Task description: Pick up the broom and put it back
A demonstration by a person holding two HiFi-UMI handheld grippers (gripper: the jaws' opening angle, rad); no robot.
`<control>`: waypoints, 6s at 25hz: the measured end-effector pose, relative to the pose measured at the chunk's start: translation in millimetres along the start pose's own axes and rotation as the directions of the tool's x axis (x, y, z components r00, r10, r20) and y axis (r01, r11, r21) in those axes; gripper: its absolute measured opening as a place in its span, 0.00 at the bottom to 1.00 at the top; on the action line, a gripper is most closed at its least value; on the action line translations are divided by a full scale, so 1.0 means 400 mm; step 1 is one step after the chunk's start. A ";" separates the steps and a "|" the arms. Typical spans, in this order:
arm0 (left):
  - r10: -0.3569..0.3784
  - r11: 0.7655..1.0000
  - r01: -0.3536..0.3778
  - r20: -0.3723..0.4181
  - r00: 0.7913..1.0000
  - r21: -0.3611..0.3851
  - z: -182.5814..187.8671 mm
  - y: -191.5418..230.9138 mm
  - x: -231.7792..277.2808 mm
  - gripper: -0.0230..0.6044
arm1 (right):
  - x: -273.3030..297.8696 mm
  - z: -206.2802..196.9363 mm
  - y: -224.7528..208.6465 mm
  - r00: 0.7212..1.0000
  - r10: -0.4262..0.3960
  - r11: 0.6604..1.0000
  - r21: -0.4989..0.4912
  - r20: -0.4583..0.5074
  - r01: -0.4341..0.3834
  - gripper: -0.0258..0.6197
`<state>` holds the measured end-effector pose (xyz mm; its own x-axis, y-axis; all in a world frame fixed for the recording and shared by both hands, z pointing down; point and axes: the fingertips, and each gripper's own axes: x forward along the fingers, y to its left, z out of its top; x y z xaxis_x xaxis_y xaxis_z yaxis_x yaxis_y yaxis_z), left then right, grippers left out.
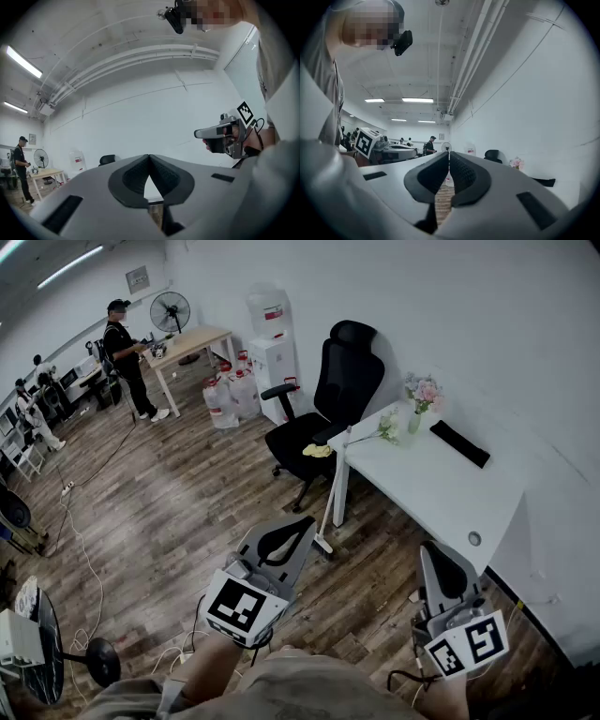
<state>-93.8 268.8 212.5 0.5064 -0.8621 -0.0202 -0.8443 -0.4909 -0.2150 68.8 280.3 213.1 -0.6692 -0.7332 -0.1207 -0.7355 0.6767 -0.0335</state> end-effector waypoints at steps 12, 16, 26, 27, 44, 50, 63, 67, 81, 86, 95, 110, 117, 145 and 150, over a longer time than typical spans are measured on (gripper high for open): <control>0.025 0.999 -0.024 0.017 1.000 -0.024 -0.008 -0.011 -0.014 0.06 | -0.019 -0.027 -0.007 1.000 -0.005 0.999 0.046 -0.026 0.006 0.09; 0.097 0.993 -0.092 0.060 0.993 -0.078 -0.001 0.026 -0.025 0.34 | -0.018 -0.041 -0.011 0.999 -0.006 0.999 0.052 -0.037 0.008 0.09; 0.107 0.992 -0.108 -0.008 0.994 -0.066 -0.087 0.086 0.038 0.44 | 0.036 -0.113 -0.072 0.997 -0.039 0.996 0.075 -0.070 0.044 0.09; 0.108 0.992 -0.108 -0.006 0.994 -0.067 -0.093 0.097 0.052 0.44 | 0.049 -0.121 -0.084 0.996 -0.045 0.996 0.077 -0.073 0.051 0.09; 0.023 0.996 -0.033 -0.116 0.993 -0.083 -0.268 0.407 0.451 0.44 | 0.456 -0.236 -0.345 0.976 -0.117 0.985 0.103 -0.185 0.138 0.09; -0.040 0.996 0.027 -0.156 0.987 -0.083 -0.342 0.537 0.625 0.44 | 0.640 -0.282 -0.440 0.963 -0.144 0.980 0.104 -0.226 0.171 0.09; -0.154 0.987 0.140 -0.202 0.967 -0.085 -0.430 0.661 0.823 0.44 | 0.846 -0.327 -0.563 0.944 -0.203 0.967 0.098 -0.262 0.235 0.09; -0.141 0.988 0.123 -0.222 0.965 -0.092 -0.449 0.658 0.841 0.44 | 0.847 -0.336 -0.592 0.941 -0.196 0.968 0.101 -0.275 0.230 0.09; -0.110 0.992 0.088 -0.269 0.957 -0.091 -0.502 0.633 0.932 0.44 | 0.852 -0.370 -0.702 0.939 -0.188 0.966 0.120 -0.287 0.230 0.09; -0.119 0.992 0.096 -0.306 0.944 -0.087 -0.592 0.626 1.009 0.44 | 0.866 -0.424 -0.756 0.928 -0.197 0.960 0.131 -0.317 0.248 0.09; -0.166 0.983 0.118 -0.413 0.895 -0.140 -0.838 0.598 1.110 0.45 | 0.880 -0.587 -0.816 0.896 -0.184 0.945 0.177 -0.404 0.274 0.09; -0.248 0.964 0.131 -0.609 0.754 -0.231 -1.217 0.540 1.212 0.46 | 0.865 -0.811 -0.849 0.812 -0.142 0.947 0.159 -0.567 0.278 0.09; -0.241 0.969 0.147 -0.648 0.723 -0.197 -1.285 0.521 1.270 0.39 | 0.854 -0.869 -0.881 0.792 -0.148 0.936 0.174 -0.592 0.305 0.09; -0.140 0.989 0.087 -0.555 0.820 -0.122 -0.986 0.525 0.960 0.21 | 0.741 -0.615 -0.768 0.848 -0.228 0.958 0.047 -0.478 0.284 0.09; -0.131 0.990 0.094 -0.423 0.897 -0.106 -0.773 0.550 0.972 0.21 | 0.707 -0.484 -0.749 0.873 -0.274 0.961 -0.075 -0.403 0.267 0.09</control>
<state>-136.7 -213.2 459.1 0.4899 -0.7621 0.4233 -0.8065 -0.5806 -0.1117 79.2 -142.7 381.0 -0.4258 -0.8525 0.3034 -0.8932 0.4496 0.0099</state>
